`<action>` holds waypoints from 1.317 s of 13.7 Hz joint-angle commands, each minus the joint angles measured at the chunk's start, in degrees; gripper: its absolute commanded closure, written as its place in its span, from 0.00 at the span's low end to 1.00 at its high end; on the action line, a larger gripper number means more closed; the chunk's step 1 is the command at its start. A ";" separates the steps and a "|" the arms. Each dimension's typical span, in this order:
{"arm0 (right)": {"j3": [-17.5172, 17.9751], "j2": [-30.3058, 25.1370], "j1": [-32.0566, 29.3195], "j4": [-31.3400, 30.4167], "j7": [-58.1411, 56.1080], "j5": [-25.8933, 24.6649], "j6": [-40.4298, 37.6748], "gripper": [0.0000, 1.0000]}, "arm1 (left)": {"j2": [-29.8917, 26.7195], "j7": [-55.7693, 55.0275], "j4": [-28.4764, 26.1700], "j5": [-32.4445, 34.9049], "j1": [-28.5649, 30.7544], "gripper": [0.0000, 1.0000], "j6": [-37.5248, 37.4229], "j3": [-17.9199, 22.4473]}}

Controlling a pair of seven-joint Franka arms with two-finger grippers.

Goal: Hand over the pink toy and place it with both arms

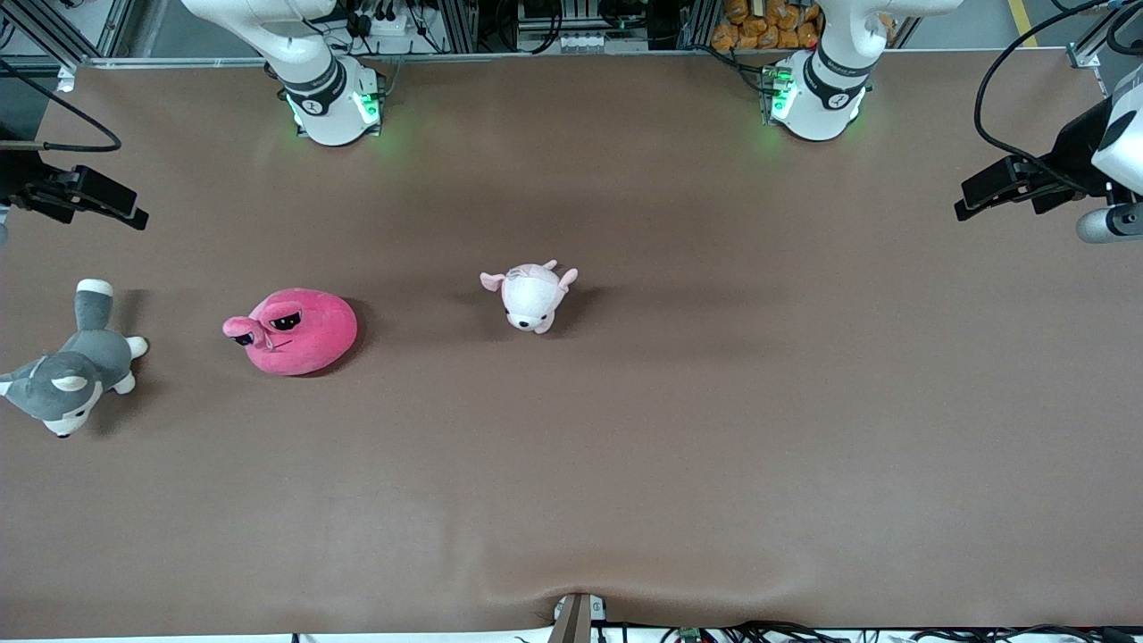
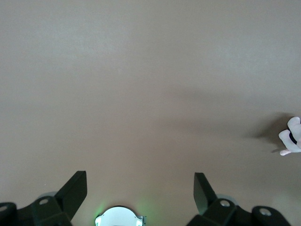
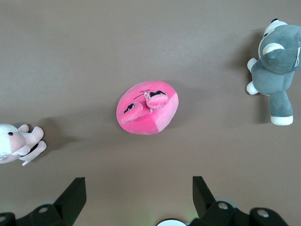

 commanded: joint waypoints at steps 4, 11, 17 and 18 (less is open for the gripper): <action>0.17 -1.28 -0.07 -1.56 0.23 0.34 0.85 0.00 | -1.63 -0.54 -1.16 1.71 0.04 0.00 0.27 0.06; 0.17 -1.81 0.46 -0.69 0.15 0.08 0.85 0.00 | -1.72 -1.50 -1.34 5.13 0.04 0.00 -0.52 -0.12; 0.35 -1.90 0.72 -0.77 0.15 -0.98 0.50 0.00 | -1.46 -0.80 -1.25 5.23 0.65 0.00 -2.35 0.06; 0.35 -1.81 0.99 -0.68 0.15 -0.98 0.67 0.00 | -1.37 -0.63 -1.25 5.23 1.17 0.00 -2.54 0.06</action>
